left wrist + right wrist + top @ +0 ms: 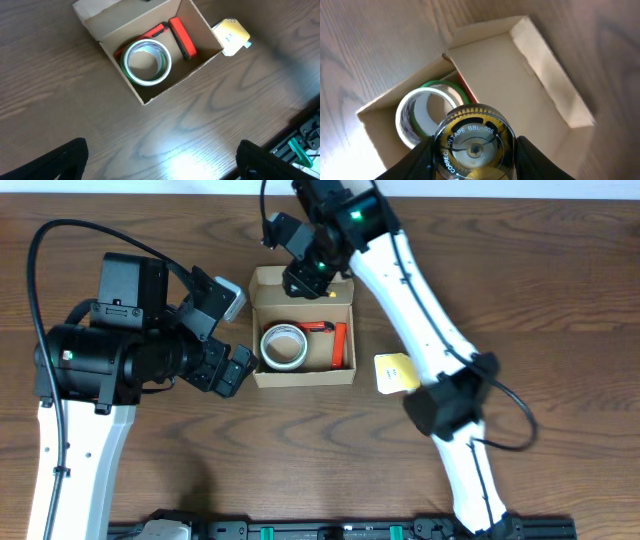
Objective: Pack container
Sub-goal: 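Carry the correction tape into the box and release it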
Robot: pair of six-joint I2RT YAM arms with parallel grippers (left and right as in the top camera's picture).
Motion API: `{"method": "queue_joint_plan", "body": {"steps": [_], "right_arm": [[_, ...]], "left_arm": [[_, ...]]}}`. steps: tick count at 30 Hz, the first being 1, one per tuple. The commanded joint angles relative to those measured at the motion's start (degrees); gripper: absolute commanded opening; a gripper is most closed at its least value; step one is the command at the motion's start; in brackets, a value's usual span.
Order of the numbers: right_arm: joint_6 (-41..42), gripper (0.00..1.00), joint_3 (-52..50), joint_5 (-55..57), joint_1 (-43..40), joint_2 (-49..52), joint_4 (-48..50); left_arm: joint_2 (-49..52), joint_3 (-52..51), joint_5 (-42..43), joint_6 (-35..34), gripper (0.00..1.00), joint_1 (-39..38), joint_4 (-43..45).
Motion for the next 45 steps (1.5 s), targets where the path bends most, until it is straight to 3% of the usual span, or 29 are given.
{"method": "queue_joint_plan", "body": {"steps": [1, 6, 15, 21, 24, 34, 45], "right_arm": [[0.6, 0.35, -10.8, 1.4, -0.3, -7.9, 3.5], [3.6, 0.35, -25.5, 2.5, -0.4, -13.5, 9.3], [15.1, 0.34, -36.8, 2.5, 2.1, -13.6, 16.1], [24.9, 0.32, -38.9, 3.1, 3.9, -13.6, 21.5], [29.9, 0.32, -39.1, 8.7, 5.3, -13.6, 22.3], [39.9, 0.31, -39.4, 20.3, 7.8, -13.6, 20.8], [49.7, 0.31, -42.9, 21.8, 7.7, -13.3, 22.1]], "left_arm": [[-0.1, 0.8, -0.2, 0.4, 0.95, 0.1, -0.2], [-0.1, 0.8, -0.2, 0.4, 0.95, 0.1, -0.2], [-0.1, 0.8, -0.2, 0.4, 0.95, 0.1, -0.2], [-0.1, 0.8, -0.2, 0.4, 0.95, 0.1, -0.2], [-0.1, 0.8, -0.2, 0.4, 0.96, 0.1, -0.2], [-0.1, 0.8, -0.2, 0.4, 0.95, 0.1, -0.2], [-0.1, 0.8, -0.2, 0.4, 0.95, 0.1, -0.2]]}}
